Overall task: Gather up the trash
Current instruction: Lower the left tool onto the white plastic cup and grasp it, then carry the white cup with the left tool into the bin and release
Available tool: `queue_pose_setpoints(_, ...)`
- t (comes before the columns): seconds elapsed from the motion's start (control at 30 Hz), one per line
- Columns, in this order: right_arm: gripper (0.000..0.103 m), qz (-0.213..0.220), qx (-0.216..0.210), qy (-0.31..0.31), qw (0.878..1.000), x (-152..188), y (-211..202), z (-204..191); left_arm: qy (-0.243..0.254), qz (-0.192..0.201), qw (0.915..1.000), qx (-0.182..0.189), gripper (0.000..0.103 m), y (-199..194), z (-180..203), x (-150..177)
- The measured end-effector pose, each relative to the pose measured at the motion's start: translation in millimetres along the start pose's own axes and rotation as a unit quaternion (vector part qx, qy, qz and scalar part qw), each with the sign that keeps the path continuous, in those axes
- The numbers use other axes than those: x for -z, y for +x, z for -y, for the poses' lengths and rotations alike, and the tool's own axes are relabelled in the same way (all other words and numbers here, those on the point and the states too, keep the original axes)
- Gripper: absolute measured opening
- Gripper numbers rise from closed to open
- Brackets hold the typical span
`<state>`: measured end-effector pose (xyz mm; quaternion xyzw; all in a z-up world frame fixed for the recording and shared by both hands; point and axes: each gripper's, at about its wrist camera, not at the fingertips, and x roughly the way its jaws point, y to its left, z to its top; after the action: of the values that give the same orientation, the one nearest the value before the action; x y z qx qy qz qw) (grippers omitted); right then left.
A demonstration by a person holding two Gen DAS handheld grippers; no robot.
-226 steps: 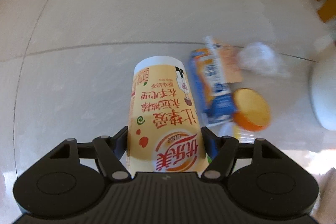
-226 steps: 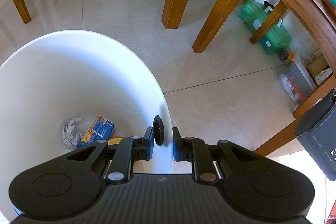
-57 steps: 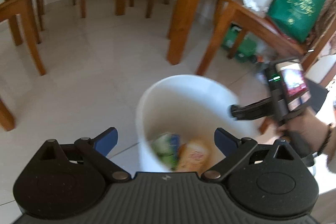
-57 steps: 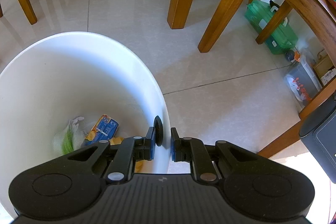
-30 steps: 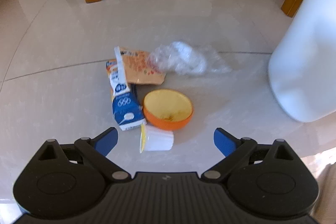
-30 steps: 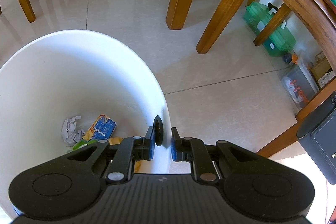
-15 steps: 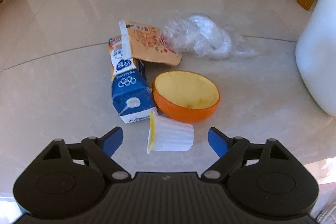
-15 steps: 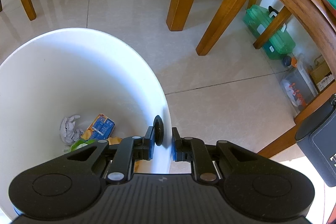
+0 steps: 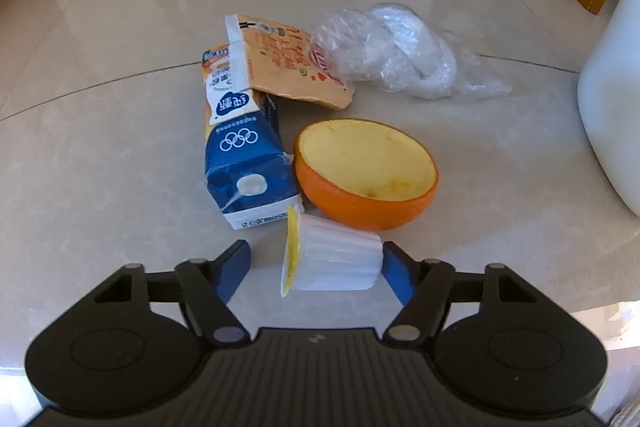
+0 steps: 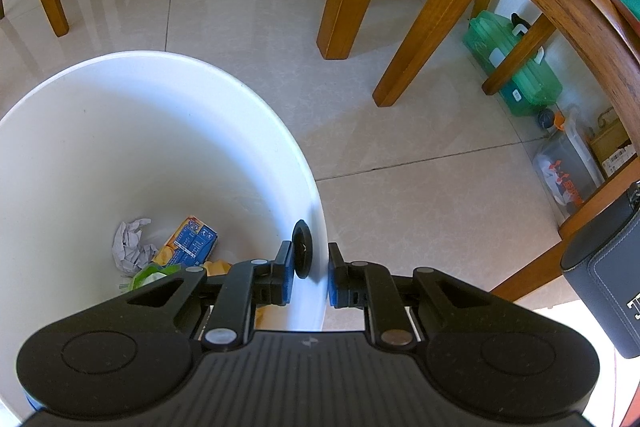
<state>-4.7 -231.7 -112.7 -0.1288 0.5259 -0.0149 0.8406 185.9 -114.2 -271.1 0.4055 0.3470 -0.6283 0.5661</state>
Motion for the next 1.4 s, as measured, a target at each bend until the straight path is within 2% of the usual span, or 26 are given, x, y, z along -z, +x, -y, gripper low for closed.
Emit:
queue_pose_setpoints(0.13, 0.019, 0.000, 0.001, -0.001, 1.000, 0.6, -0.7, -1.2, -0.004, -0.001, 1.0000, 0.006, 0.050, -3.2, -0.8, 0.9)
queue_pose_setpoints(0.17, 0.019, 0.001, 0.001, -0.001, 1.000, 0.7, -0.7, -1.3, -0.006, -0.003, 0.9999, 0.010, 0.049, -4.0, -1.2, 0.9)
queue_pose_setpoints(0.37, 0.019, 0.001, 0.001, -0.002, 1.000, 1.1, -0.8, -1.6, 0.001, -0.011, 0.9996, 0.025, 0.047, -10.1, -2.2, 5.2)
queue_pose_setpoints(0.47, 0.019, 0.001, 0.001, -0.002, 1.000, 1.2, -0.8, -1.9, 0.010, -0.017, 0.9992, 0.034, 0.043, -17.1, -0.6, 8.2)
queue_pose_setpoints(0.9, 0.019, 0.000, -0.001, -0.004, 1.000, 1.3, -0.2, -2.9, 0.052, -0.048, 0.9952, 0.068, 0.043, -50.2, -10.1, 13.2)
queue_pose_setpoints(1.03, 0.019, 0.001, 0.000, -0.007, 1.000, 1.2, -0.5, -3.2, 0.088, -0.052, 0.9914, 0.083, 0.043, -70.5, -5.1, 10.0)
queue_pose_setpoints(1.27, 0.019, 0.001, 0.000, -0.007, 1.000, 1.6, 0.1, -3.1, 0.145, -0.051, 0.9797, 0.129, 0.043, -127.6, 15.9, -27.4)
queue_pose_setpoints(1.4, 0.020, 0.001, 0.002, -0.008, 1.000, 1.8, 0.6, -3.5, 0.172, -0.014, 0.9695, 0.174, 0.043, -174.3, 41.3, -70.3)
